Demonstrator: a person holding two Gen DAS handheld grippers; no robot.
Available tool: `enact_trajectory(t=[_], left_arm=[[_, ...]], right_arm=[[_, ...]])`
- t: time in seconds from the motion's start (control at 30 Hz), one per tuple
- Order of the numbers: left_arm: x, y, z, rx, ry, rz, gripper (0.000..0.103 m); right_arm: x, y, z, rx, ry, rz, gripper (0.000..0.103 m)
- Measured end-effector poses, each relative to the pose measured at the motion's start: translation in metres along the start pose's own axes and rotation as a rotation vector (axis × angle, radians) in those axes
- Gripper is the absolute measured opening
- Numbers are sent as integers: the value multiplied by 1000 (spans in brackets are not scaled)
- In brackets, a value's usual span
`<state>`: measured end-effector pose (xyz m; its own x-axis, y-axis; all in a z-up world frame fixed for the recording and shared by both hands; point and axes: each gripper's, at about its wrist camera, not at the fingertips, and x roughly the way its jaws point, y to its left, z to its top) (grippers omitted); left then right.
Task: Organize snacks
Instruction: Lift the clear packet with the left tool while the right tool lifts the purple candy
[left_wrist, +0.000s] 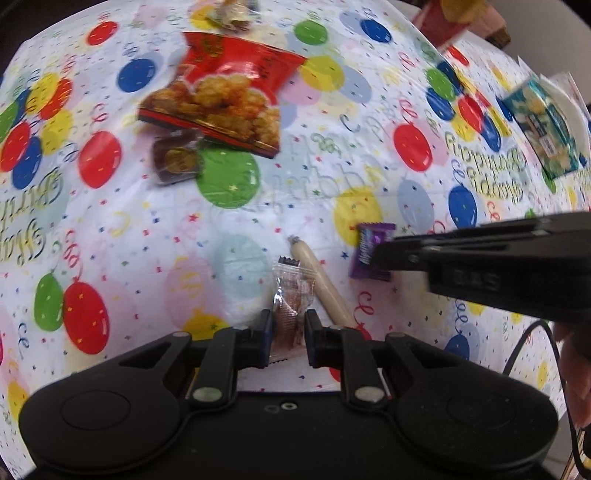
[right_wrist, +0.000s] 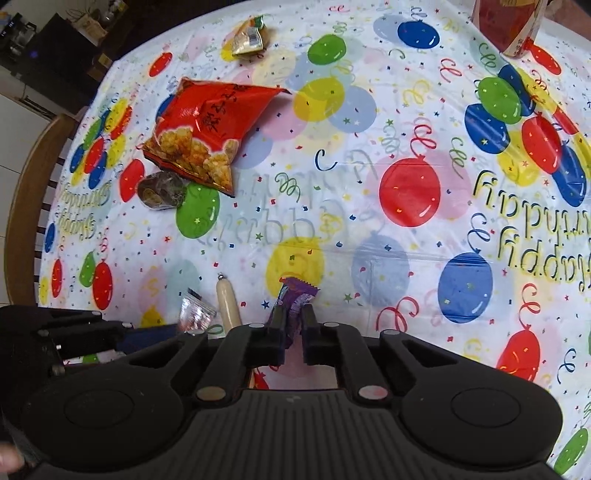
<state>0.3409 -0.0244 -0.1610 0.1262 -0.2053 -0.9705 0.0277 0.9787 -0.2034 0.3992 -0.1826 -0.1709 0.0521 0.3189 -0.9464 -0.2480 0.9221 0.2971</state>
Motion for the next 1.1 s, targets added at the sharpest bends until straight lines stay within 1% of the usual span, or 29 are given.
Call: enact_trajectory(t=[0.2, 0.3, 0.33, 0.4, 0.5, 0.6, 0.7, 0.73, 0.77, 0.87, 0.9, 1.1], left_arm=[[-14, 8, -3, -60, -34, -5, 16], [-21, 10, -6, -71, -49, -3, 16], [-23, 11, -6, -76, -52, -3, 16], [-26, 13, -9, -83, -57, -1, 16], [-27, 15, -12, -95, -62, -2, 16], [-29, 17, -14, -102, -71, -3, 16], [-32, 18, -14, -107, -80, -8, 16], [-33, 18, -14, -107, -83, -9, 16], [-34, 19, -15, -109, -85, -10, 16], [-36, 20, -15, -115, -91, -12, 16], [-36, 20, -16, -117, -92, -12, 16], [-37, 22, -16, -123, -95, -11, 16]], right_arm=[[-2, -5, 2, 1, -10, -5, 7], [-2, -2, 4, -24, -8, 4, 7], [-2, -2, 5, -19, 1, 14, 7], [-2, -1, 6, -8, -16, 6, 7], [1, -1, 7, 15, 0, 9, 8], [4, -2, 8, 26, 6, -6, 10], [5, 1, 10, 31, 4, -21, 18], [5, 3, 11, 29, 0, -24, 25], [4, 5, 12, 29, -7, -34, 30], [2, 11, 14, 13, -21, -60, 57], [3, 11, 14, 10, -22, -68, 58], [12, 16, 13, -9, -14, -111, 57]])
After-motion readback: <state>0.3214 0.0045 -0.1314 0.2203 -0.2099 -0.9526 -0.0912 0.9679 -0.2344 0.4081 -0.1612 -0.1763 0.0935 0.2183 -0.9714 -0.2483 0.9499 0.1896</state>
